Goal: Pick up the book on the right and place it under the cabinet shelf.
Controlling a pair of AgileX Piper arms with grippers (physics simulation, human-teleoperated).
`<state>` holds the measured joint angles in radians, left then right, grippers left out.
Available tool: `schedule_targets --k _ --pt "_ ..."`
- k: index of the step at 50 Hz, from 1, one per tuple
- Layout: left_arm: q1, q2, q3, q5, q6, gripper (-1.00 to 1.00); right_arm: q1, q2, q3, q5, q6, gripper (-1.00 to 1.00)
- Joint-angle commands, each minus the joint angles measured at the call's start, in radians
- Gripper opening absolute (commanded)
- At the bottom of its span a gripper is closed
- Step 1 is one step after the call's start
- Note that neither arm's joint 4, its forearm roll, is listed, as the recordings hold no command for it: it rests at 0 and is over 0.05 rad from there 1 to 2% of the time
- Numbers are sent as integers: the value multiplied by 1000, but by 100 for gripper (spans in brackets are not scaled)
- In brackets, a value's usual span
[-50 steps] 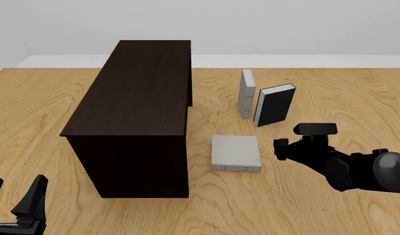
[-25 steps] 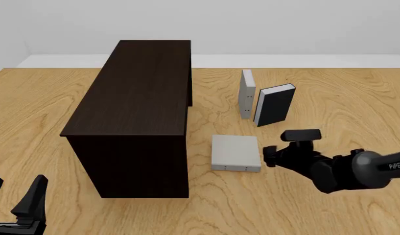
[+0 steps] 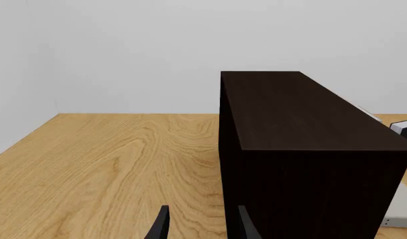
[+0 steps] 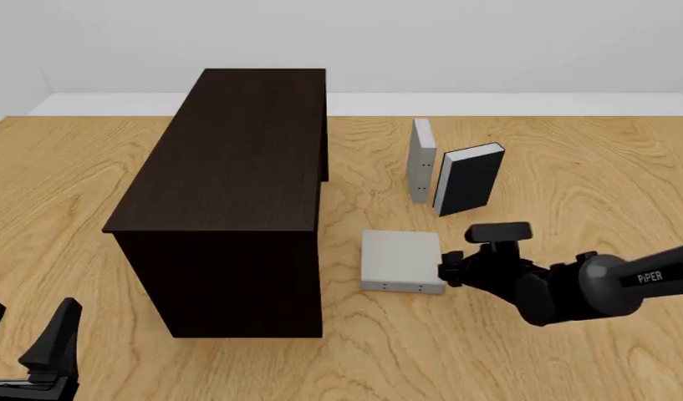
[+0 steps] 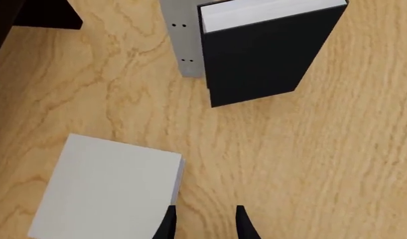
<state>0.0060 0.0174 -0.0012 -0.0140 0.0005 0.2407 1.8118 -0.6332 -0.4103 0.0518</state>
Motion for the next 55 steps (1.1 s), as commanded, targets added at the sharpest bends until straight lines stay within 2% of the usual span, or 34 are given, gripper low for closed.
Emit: schedule_targets --k 1,15,55 --pt "0 0 0 0 0 100 68 25 -27 2 76 100" --pt "0 0 0 0 1 100 156 -20 -50 42 99 100" --pt "1 -6 1 6 -1 100 291 54 -193 93 120 100"
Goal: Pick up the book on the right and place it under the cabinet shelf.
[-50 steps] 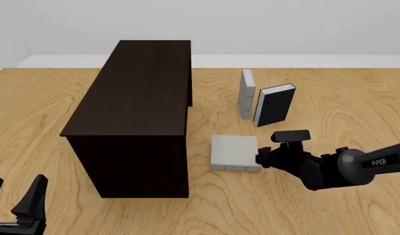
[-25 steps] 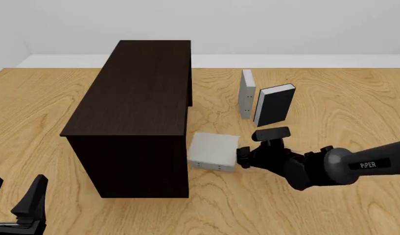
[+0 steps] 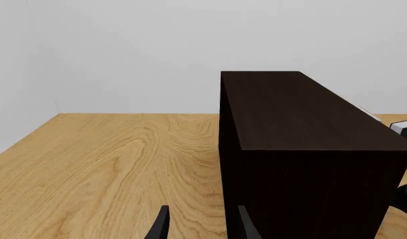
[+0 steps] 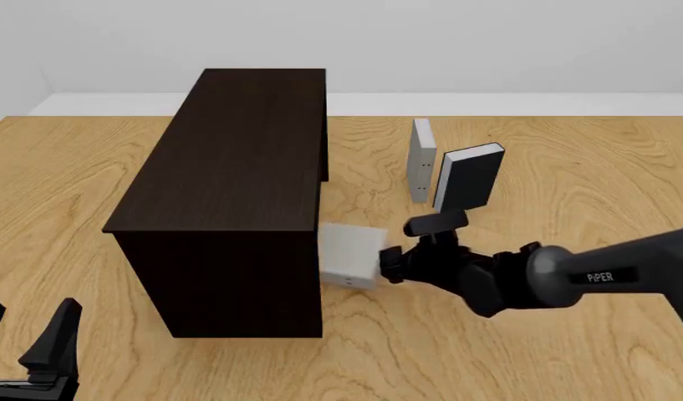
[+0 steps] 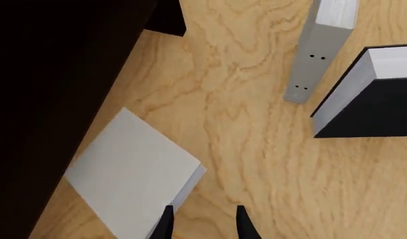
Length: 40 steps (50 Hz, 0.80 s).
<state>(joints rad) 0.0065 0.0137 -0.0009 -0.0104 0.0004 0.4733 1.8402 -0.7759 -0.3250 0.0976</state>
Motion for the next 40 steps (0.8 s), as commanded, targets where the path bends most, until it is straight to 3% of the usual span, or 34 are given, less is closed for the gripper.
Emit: schedule_targets --k 1,40 --pt "0 -3 0 3 -1 100 62 30 -56 10 73 100" --pt "1 -3 -1 4 -2 100 169 106 -215 84 79 100"
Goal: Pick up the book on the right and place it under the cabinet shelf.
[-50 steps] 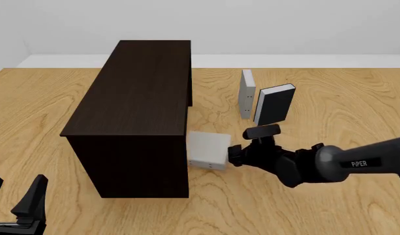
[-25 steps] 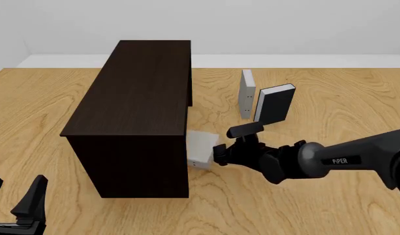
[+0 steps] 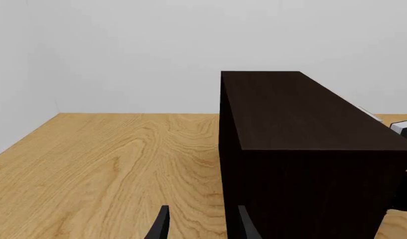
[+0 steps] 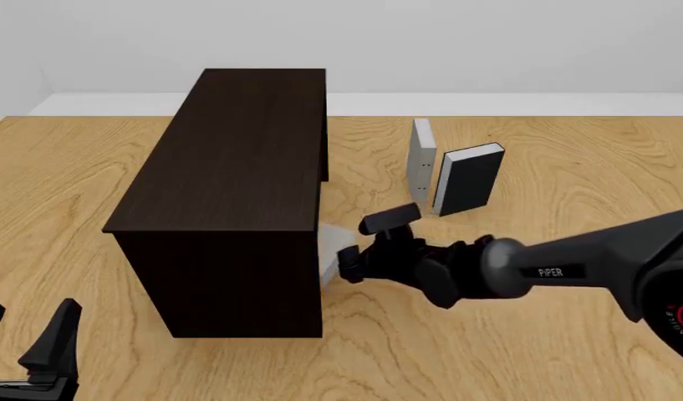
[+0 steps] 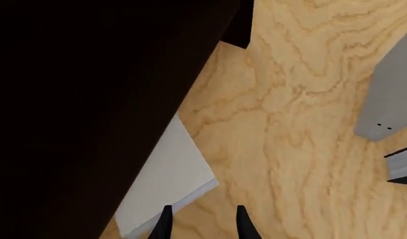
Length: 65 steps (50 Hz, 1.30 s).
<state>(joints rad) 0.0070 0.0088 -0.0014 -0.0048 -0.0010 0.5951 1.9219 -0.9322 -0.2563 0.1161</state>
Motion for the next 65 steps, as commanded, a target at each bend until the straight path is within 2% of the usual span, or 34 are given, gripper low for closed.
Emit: schedule_targets --k 1,13,27,30,35,44,49,65 --pt "0 1 -1 0 0 100 46 26 -63 17 57 100" --pt "0 -1 1 0 1 100 33 23 -45 2 54 100" --pt "0 -1 1 0 1 100 -43 -93 91 -58 25 100" --pt "0 -1 1 0 1 100 -63 -150 139 -79 -1 100" --pt "0 -1 1 0 1 100 -71 -233 206 -99 8 100" --pt "0 -1 1 0 0 100 -80 -382 309 -114 -12 100" --pt "0 -1 1 0 1 100 -90 -522 374 -94 -27 100" --pt "0 -1 1 0 1 100 -112 -755 442 -1 -53 100"
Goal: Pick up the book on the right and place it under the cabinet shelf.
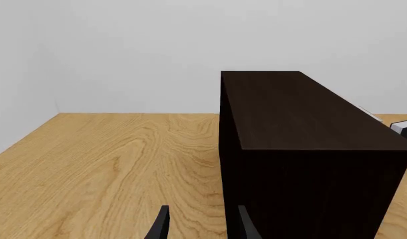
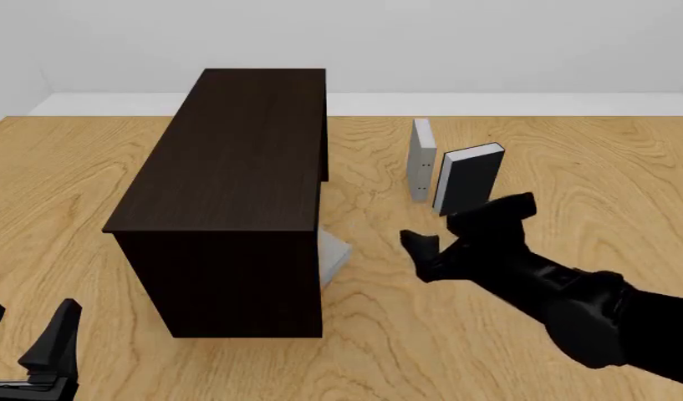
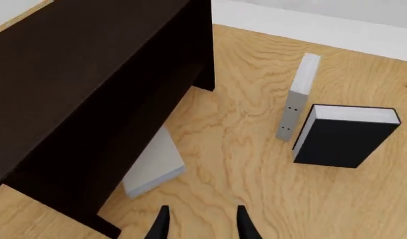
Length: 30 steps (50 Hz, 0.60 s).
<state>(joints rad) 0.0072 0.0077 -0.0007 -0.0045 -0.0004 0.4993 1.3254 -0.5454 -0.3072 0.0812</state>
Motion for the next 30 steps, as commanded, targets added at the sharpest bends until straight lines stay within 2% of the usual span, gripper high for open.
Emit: schedule_targets --k 1,30 --pt "0 0 0 0 0 100 -22 -172 57 55 -22 100" --pt "0 1 0 -2 6 100 -94 -449 77 199 -68 100"
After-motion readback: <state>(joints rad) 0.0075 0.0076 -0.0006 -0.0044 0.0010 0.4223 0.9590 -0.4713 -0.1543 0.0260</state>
